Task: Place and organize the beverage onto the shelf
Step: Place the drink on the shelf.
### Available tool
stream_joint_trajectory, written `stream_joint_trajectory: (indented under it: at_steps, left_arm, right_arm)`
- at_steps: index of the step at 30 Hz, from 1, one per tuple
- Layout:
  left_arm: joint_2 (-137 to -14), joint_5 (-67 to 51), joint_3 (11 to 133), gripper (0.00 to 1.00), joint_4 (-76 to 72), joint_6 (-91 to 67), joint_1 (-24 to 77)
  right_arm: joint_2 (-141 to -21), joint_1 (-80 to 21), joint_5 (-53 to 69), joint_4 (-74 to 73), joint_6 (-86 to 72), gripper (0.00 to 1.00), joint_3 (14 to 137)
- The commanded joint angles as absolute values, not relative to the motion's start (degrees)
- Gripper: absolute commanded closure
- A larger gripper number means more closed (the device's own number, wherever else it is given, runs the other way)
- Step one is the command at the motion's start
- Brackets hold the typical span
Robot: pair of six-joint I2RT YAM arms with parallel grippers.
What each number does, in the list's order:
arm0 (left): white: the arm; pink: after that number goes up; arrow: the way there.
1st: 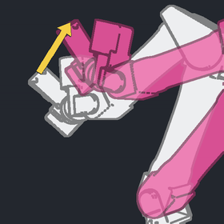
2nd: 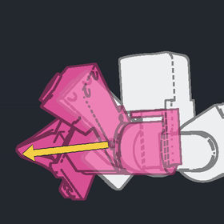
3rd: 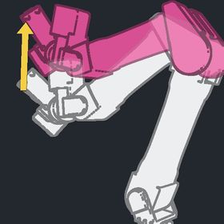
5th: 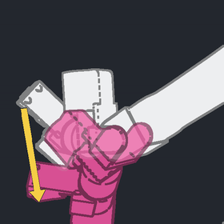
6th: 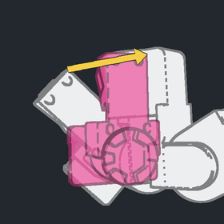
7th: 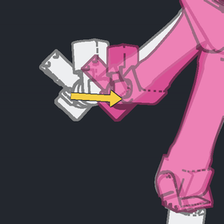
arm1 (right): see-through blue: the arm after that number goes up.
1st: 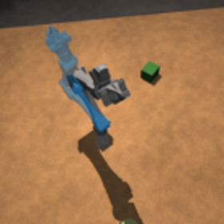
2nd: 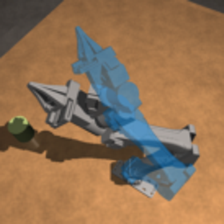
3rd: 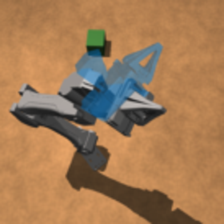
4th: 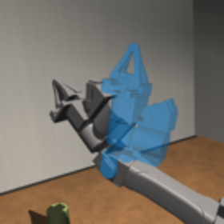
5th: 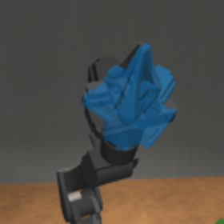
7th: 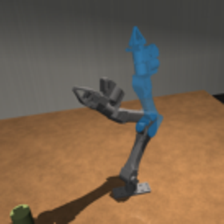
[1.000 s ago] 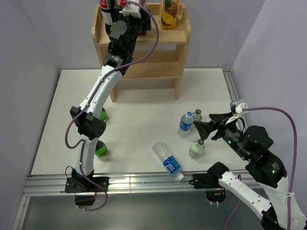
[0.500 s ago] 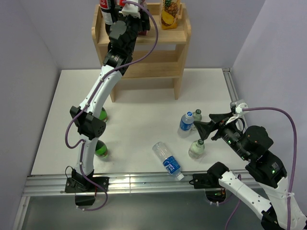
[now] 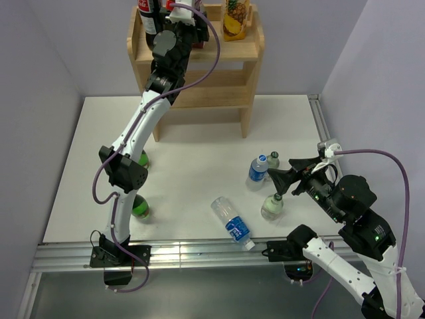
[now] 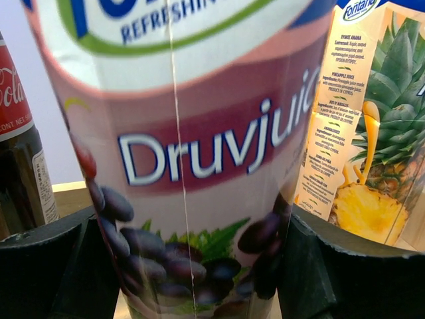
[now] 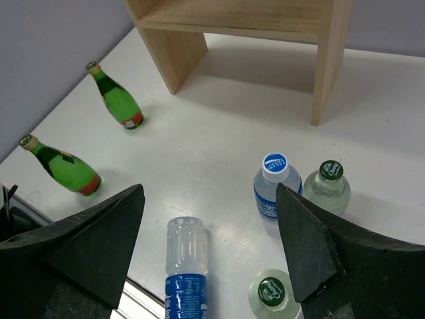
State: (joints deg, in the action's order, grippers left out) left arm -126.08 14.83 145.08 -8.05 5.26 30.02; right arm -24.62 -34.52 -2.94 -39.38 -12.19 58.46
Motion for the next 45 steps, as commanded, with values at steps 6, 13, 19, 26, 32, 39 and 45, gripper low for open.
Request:
stream_joint_trajectory:
  at_steps: [6,13,19,26,32,39,45]
  left_arm:
    - [-129.46,13.1,143.26,0.18,-8.79,3.87,29.71]
    - [-129.55,13.62,142.03,0.23,-9.05,4.13,29.71]
    - [-129.82,14.5,141.24,0.23,-9.66,3.43,29.79]
    - [-131.57,15.82,141.42,0.48,-9.93,2.55,29.71]
    - [-132.63,18.63,140.28,0.5,-13.17,2.72,29.79]
    - [-135.69,21.18,139.39,0.51,-18.63,4.66,29.71]
    - [-137.73,20.48,141.6,0.48,-18.36,5.36,29.18]
  right_arm:
    - [-24.08,-34.63,-3.08,-36.56,-12.22,0.14,58.27]
    - [-24.17,-34.63,-3.08,-36.56,-12.22,0.14,58.36]
    - [-24.43,-34.63,-2.81,-36.47,-12.22,0.14,58.27]
    - [-24.08,-34.63,-2.81,-36.65,-12.39,0.14,58.1]
    - [-23.82,-34.63,-2.55,-36.47,-12.57,0.14,58.01]
    - [-23.47,-34.72,-2.29,-36.47,-12.66,0.14,57.74]
    - [-23.29,-34.63,-2.11,-36.48,-12.66,0.14,57.66]
